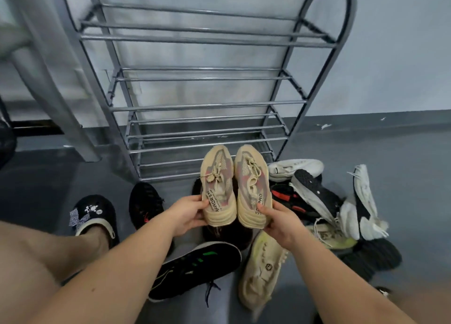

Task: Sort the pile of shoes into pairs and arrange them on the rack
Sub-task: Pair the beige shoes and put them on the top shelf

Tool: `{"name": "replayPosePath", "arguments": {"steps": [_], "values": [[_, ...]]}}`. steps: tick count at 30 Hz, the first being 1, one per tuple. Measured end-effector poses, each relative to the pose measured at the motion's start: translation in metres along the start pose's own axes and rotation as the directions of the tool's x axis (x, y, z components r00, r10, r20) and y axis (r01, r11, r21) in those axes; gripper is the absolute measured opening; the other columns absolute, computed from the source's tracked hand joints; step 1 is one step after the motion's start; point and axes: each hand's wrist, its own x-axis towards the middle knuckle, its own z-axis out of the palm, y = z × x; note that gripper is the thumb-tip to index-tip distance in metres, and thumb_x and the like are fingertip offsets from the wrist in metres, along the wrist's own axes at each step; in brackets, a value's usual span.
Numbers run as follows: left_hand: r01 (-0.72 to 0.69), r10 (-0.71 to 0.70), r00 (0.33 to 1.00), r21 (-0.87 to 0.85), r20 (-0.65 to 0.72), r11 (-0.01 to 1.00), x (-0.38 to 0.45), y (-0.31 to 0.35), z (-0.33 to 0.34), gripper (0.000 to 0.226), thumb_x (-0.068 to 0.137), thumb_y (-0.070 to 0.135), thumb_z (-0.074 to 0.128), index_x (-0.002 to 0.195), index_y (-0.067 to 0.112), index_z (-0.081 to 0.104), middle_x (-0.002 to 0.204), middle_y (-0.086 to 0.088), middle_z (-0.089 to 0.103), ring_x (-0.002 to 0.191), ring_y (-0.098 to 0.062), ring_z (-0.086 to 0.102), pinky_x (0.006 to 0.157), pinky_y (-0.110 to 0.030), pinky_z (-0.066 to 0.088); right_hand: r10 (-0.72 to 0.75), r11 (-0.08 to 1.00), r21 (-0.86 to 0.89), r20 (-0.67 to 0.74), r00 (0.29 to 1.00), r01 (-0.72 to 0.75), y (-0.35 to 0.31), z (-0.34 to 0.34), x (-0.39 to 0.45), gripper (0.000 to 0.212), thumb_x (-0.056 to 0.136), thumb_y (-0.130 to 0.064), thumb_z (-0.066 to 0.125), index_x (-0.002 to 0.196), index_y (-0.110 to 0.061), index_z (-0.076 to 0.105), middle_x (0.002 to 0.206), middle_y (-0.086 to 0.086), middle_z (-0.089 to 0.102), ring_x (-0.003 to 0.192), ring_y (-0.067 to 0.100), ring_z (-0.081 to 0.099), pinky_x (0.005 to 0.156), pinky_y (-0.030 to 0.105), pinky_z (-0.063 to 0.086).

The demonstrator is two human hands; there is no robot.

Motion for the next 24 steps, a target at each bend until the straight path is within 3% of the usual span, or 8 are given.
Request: {"name": "replayPosePath", "arguments": {"steps": [2, 7, 10, 11, 15, 19, 24], "values": [[-0.04, 0.039, 0.999, 0.028, 0.026, 0.999, -0.007, 0.02, 0.013, 0.015, 0.095, 0.01, 0.048, 0.1, 0.01, 0.062, 0.088, -0.006, 0.068, 0.081, -0.02, 0.063, 0.068, -0.035, 0.052, -0.042, 0.999, 0.001, -0.001, 0.999, 0.042, -0.022, -0.004, -0.01, 0.035, 0.086, -0.008, 0.064, 0.12, -0.017, 0.062, 0.101, 0.006, 0.069, 0.092, 0.023, 0.06, 0.082, 0.034, 0.043], [-0.137, 0.129, 0.987, 0.072, 0.096, 0.988, -0.038, 0.069, 0.044, 0.016, 0.096, 0.013, 0.047, 0.1, 0.011, 0.062, 0.089, -0.004, 0.068, 0.08, -0.016, 0.063, 0.06, -0.029, 0.054, -0.107, 0.994, 0.024, -0.027, 0.994, 0.108, -0.075, -0.008, -0.04, 0.023, 0.086, -0.012, 0.064, 0.109, -0.014, 0.064, 0.089, 0.004, 0.072, 0.079, 0.018, 0.065, 0.073, 0.031, 0.051], [-0.186, 0.174, 0.976, 0.093, 0.129, 0.978, -0.062, 0.1, 0.058, 0.016, 0.096, 0.013, 0.046, 0.098, 0.01, 0.062, 0.092, -0.004, 0.068, 0.081, -0.017, 0.063, 0.064, -0.03, 0.053, -0.14, 0.99, 0.018, 0.01, 0.99, 0.14, -0.103, -0.011, -0.06, 0.026, 0.086, -0.018, 0.065, 0.111, -0.012, 0.063, 0.096, 0.007, 0.071, 0.09, 0.023, 0.065, 0.09, 0.04, 0.051], [-0.206, 0.192, 0.972, 0.103, 0.136, 0.973, -0.07, 0.109, 0.063, 0.017, 0.096, 0.013, 0.046, 0.098, 0.009, 0.062, 0.092, -0.005, 0.067, 0.082, -0.017, 0.063, 0.066, -0.031, 0.053, -0.158, 0.987, 0.007, 0.021, 0.987, 0.158, -0.112, -0.011, -0.067, 0.027, 0.086, -0.019, 0.065, 0.111, -0.012, 0.063, 0.095, 0.007, 0.072, 0.089, 0.022, 0.065, 0.087, 0.038, 0.051], [-0.289, 0.271, 0.951, 0.117, 0.149, 0.95, -0.102, 0.145, 0.078, 0.017, 0.096, 0.01, 0.045, 0.099, 0.005, 0.061, 0.09, -0.008, 0.068, 0.08, -0.019, 0.064, 0.064, -0.032, 0.058, -0.237, 0.972, 0.004, 0.011, 0.971, 0.237, -0.146, -0.008, -0.095, 0.024, 0.082, -0.019, 0.07, 0.104, -0.011, 0.065, 0.07, 0.001, 0.072, 0.054, 0.011, 0.064, 0.052, 0.024, 0.047], [-0.332, 0.313, 0.936, 0.107, 0.163, 0.937, -0.127, 0.177, 0.088, 0.017, 0.096, 0.013, 0.046, 0.099, 0.005, 0.061, 0.092, -0.009, 0.068, 0.084, -0.021, 0.064, 0.068, -0.033, 0.057, -0.307, 0.951, -0.017, 0.035, 0.951, 0.308, -0.18, -0.002, -0.116, 0.025, 0.082, -0.018, 0.07, 0.104, -0.01, 0.064, 0.062, -0.002, 0.069, 0.045, 0.006, 0.061, 0.043, 0.02, 0.047], [-0.396, 0.377, 0.913, 0.115, 0.155, 0.911, -0.147, 0.217, 0.092, 0.016, 0.094, 0.013, 0.05, 0.092, 0.005, 0.063, 0.09, -0.009, 0.069, 0.082, -0.021, 0.065, 0.054, -0.028, 0.058, -0.355, 0.934, -0.009, 0.067, 0.933, 0.356, -0.219, 0.015, -0.13, 0.018, 0.081, -0.018, 0.071, 0.097, -0.013, 0.064, 0.063, -0.002, 0.071, 0.049, 0.007, 0.066, 0.043, 0.018, 0.048]]}}
